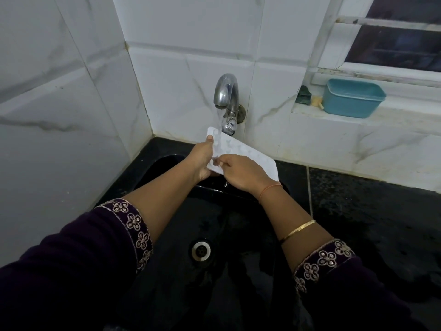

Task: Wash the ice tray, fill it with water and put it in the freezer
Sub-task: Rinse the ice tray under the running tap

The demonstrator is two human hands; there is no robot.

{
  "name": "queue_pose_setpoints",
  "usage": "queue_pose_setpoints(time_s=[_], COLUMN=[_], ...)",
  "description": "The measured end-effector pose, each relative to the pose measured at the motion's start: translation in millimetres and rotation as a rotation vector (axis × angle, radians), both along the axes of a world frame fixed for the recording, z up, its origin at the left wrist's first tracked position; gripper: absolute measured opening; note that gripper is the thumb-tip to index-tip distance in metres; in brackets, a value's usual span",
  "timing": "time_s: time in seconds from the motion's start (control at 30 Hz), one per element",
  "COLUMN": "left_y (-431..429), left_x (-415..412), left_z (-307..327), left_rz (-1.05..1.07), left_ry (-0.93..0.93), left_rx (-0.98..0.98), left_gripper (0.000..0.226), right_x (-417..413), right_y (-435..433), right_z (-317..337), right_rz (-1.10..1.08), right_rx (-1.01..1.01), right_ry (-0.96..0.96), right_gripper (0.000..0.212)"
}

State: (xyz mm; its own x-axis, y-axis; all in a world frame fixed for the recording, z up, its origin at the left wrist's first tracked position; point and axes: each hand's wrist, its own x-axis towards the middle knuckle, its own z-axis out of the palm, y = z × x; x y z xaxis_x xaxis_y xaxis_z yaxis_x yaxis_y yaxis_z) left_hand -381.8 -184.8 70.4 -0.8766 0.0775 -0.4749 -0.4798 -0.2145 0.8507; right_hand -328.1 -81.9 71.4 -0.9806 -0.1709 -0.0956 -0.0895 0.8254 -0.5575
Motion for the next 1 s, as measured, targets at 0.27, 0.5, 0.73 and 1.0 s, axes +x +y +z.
queue_pose_setpoints(time_s=[0.27, 0.5, 0.73, 1.0], left_y=[-4, -5, -6, -9], left_x=[0, 4, 4, 9], left_z=[0, -2, -2, -4], left_rz=[0.025, 0.008, 0.018, -0.017], left_ry=[0.01, 0.003, 0.015, 0.051], left_rx=[-0.05, -0.028, -0.039, -0.101], left_gripper=[0.047, 0.045, 0.047, 0.051], right_x=[8, 4, 7, 2], right_y=[-1, 5, -5, 5], right_z=[0, 2, -4, 5], right_rz=[-0.042, 0.065, 0.02, -0.143], right_rx=[-0.46, -0.094, -0.167, -0.528], right_ry=[-0.238, -0.09, -0.038, -0.223], right_gripper=[0.03, 0.037, 0.035, 0.027])
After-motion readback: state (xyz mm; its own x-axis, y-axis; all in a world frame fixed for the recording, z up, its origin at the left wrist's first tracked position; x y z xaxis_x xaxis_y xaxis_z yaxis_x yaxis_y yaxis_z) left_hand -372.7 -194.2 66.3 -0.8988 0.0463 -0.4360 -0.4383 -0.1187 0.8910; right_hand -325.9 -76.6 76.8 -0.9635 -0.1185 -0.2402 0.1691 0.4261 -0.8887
